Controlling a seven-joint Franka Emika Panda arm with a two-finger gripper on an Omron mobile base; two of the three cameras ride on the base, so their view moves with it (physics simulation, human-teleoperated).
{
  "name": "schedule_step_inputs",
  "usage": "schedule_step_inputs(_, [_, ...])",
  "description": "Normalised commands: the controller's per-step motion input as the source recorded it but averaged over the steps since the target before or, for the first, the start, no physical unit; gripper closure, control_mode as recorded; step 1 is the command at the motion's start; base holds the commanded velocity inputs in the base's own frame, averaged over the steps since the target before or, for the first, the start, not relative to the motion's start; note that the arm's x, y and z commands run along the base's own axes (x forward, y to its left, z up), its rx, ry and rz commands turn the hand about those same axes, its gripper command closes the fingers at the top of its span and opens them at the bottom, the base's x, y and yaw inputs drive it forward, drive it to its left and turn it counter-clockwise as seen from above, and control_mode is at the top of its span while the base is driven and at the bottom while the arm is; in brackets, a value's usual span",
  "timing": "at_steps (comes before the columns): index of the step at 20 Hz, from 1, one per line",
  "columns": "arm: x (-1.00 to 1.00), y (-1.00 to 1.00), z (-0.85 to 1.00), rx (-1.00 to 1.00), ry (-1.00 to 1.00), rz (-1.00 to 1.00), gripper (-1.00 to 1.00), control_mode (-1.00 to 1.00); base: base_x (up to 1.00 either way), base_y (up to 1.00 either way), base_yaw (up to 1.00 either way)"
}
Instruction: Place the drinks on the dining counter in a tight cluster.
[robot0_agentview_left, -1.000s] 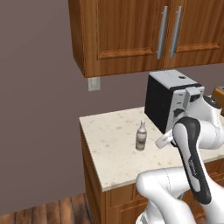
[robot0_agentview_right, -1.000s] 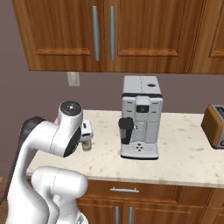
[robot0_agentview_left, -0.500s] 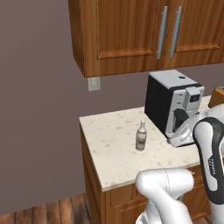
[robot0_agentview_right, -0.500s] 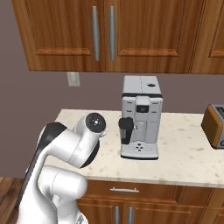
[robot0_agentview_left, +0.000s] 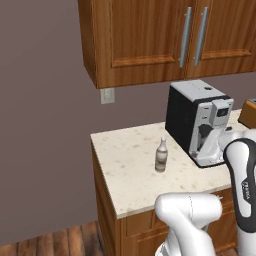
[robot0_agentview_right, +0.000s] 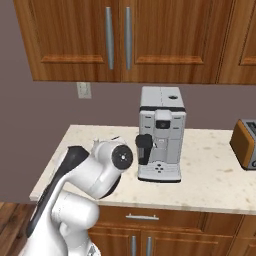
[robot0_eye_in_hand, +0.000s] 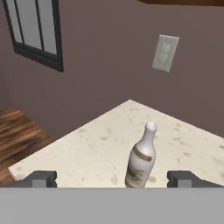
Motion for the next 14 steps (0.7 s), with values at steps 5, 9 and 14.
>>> schedule_step_inputs(5, [0.26,0.07,-0.2,0.04,-0.22,0.02,-1.0,-1.0,0.0,0.0,0.0])
schedule_step_inputs(9, [0.29,0.09,-0.27,0.03,-0.15,0.01,-1.0,-1.0,0.0,0.0,0.0])
schedule_step_inputs(14, [0.24,0.1,-0.2,0.08,-0.04,0.0,-1.0,-1.0,0.0,0.0,0.0])
